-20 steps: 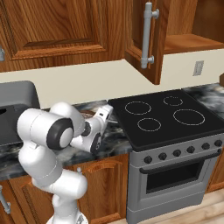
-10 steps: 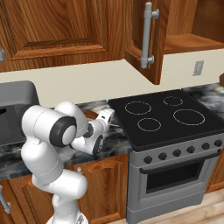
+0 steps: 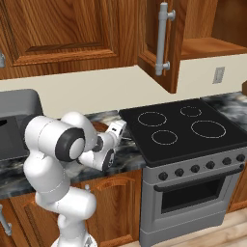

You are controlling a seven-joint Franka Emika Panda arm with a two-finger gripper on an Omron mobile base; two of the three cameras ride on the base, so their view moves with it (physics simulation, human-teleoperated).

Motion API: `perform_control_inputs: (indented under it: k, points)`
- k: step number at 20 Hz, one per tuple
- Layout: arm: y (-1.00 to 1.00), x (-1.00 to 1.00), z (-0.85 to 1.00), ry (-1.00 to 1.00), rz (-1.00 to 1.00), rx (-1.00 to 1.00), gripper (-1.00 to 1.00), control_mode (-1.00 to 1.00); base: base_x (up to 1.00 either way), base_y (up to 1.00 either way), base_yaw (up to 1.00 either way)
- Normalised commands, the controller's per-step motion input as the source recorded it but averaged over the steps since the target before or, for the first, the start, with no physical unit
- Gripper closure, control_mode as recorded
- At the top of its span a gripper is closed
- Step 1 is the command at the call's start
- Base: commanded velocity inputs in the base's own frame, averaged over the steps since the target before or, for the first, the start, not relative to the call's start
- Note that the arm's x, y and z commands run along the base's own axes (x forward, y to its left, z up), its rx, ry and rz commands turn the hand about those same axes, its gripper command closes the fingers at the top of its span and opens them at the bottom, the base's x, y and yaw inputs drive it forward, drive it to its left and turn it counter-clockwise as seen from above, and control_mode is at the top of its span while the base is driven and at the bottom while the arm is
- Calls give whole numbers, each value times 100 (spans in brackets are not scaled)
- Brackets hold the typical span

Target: Open the cabinet and setup a tea strainer by placing it in the bowl upright.

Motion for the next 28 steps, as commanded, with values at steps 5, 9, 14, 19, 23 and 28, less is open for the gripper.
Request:
perform_control_inputs:
  k: [5,9,14,19,23,28]
  points:
    - [0,0,0,0,0,0,-100,-100,0,0,0]
    - [0,0,0,0,0,0,-100,-100,0,0,0]
    - [0,0,0,-2,0,0,-100,-100,0,0,0]
    - [0,-10,3,-3,0,0,-100,-100,0,0,0]
    - [0,-19,23,-1,0,0,-100,-100,0,0,0]
    - [0,-14,36,7,0,0,-100,-100,0,0,0]
